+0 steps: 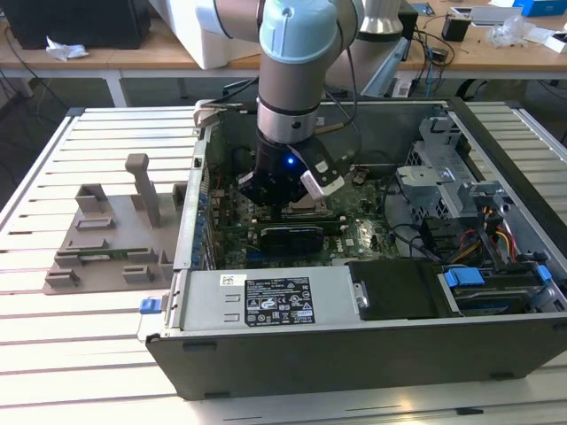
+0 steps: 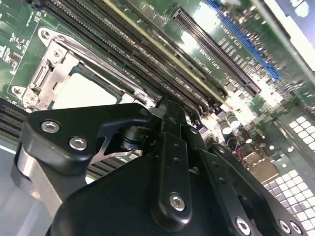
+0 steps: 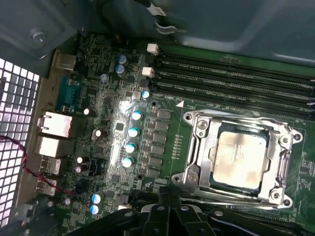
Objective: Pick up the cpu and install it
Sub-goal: 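Install the second cpu locking lever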
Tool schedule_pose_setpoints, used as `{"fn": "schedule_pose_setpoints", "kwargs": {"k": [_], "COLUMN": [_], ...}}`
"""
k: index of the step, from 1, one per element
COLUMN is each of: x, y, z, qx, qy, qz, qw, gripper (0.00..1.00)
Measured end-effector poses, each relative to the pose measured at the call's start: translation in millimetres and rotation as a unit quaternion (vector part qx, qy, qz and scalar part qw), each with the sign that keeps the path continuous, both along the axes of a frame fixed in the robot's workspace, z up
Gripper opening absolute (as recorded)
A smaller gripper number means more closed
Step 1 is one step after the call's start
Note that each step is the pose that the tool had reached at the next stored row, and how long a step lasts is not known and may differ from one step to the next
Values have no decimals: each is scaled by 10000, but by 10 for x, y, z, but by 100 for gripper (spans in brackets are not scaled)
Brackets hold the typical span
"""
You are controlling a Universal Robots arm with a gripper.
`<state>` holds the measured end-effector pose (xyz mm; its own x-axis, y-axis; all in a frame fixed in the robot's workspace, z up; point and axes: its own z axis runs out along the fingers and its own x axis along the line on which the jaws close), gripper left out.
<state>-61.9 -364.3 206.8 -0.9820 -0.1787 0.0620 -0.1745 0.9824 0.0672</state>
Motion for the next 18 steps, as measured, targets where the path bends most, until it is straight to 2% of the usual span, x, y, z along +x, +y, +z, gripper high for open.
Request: {"fn": "schedule_pose_setpoints", "kwargs": {"k": [4,6,9,11,12,14,15,17,18], "x": [0,1,0,1,2,21,64,181,251], "y": [90,111,112,112,116,130,143,185,221], "z": [-38,-51,-54,-29,48,86,87,88,84], "qx": [21,33,46,47,46,36,23,13,11], "qy": [-2,-2,0,-2,-2,-2,12,65,104], "qz": [16,23,23,24,25,24,24,24,24], "qw": [10000,10000,10000,10000,10000,10000,10000,10000,9999], "gripper": [11,11,11,11,11,11,11,11,11]}}
